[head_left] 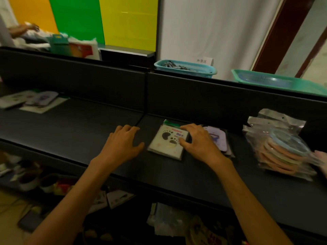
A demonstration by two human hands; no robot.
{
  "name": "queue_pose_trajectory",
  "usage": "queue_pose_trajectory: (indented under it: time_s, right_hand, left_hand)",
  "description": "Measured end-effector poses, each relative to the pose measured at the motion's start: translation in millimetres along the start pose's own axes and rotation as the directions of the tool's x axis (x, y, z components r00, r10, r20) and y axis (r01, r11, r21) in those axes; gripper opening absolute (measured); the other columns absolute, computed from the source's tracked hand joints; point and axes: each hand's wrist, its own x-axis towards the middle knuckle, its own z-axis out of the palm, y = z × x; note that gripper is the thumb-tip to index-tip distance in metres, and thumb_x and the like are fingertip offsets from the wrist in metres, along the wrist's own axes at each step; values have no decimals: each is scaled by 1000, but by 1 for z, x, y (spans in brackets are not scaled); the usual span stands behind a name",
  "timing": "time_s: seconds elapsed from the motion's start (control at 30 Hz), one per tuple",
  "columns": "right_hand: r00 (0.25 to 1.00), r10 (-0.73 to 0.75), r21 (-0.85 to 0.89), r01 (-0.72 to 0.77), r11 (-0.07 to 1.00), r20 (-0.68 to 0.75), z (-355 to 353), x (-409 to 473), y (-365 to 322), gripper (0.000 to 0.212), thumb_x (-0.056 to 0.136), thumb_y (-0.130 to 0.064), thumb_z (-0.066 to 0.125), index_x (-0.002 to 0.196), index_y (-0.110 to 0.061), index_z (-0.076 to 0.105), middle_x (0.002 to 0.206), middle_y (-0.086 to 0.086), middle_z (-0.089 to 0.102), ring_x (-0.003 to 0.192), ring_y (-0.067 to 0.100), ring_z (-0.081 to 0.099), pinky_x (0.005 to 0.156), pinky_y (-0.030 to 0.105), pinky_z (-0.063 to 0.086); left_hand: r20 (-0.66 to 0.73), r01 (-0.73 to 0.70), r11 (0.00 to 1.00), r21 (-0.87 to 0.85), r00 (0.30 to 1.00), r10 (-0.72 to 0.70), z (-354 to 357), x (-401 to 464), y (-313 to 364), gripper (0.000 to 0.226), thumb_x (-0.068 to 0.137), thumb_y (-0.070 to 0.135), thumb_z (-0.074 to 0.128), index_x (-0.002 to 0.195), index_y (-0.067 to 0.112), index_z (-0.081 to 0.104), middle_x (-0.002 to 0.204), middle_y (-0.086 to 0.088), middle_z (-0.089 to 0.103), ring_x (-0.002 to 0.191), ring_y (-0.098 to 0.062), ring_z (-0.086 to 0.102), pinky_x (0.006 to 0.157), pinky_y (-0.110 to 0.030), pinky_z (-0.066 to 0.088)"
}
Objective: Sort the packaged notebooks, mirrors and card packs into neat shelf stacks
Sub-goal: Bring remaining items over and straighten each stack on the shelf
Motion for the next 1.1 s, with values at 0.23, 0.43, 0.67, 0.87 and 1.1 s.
queue_pose_trajectory:
  time_s: [0.23, 0.43, 0.67, 0.87, 1.1]
  right_hand:
    - [998, -49, 9, 49, 999, 44, 57, 24, -104, 45, 90, -37, 56, 132, -22, 47, 136, 0, 47, 127, 20, 41, 109, 37, 33]
    - [996, -46, -26, 48, 998, 78, 107, 45, -182, 46, 91, -39, 54, 133, -23, 47, 137, -1, 47, 125, 20, 41, 106, 36, 32]
    - [987, -105, -11, 107, 994, 125, 151, 88, -266, 46, 92, -40, 52, 135, -25, 45, 139, -4, 44, 126, 16, 39, 105, 28, 28]
    - [977, -138, 3, 140, 990, 165, 187, 133, -319, 47, 91, -40, 53, 135, -26, 44, 140, -4, 43, 127, 16, 39, 106, 30, 30]
    - [969, -154, 4, 156, 988, 192, 234, 196, -373, 49, 92, -41, 53, 137, -26, 42, 142, -3, 41, 129, 17, 38, 107, 32, 30]
  left_hand:
    - [12, 62, 998, 7, 998, -62, -28, -31, -113, 62, 89, 48, 53, 143, 24, 34, 142, -1, 40, 130, -25, 34, 100, -43, 38]
    - [16, 79, 997, -14, 997, -79, -50, -58, -210, 62, 89, 49, 53, 143, 23, 35, 140, -1, 42, 129, -25, 35, 102, -43, 40]
    - [26, 162, 987, 2, 986, -162, -75, -77, -309, 65, 89, 48, 54, 144, 21, 32, 140, -2, 42, 130, -26, 35, 100, -45, 41]
    - [30, 219, 976, 7, 975, -219, -88, -74, -380, 63, 91, 49, 51, 145, 23, 30, 140, 0, 40, 129, -24, 34, 98, -42, 43]
    - [-57, 228, 973, 31, 972, -226, -100, -41, -458, 62, 90, 47, 52, 143, 21, 34, 136, -1, 45, 124, -24, 39, 95, -40, 42]
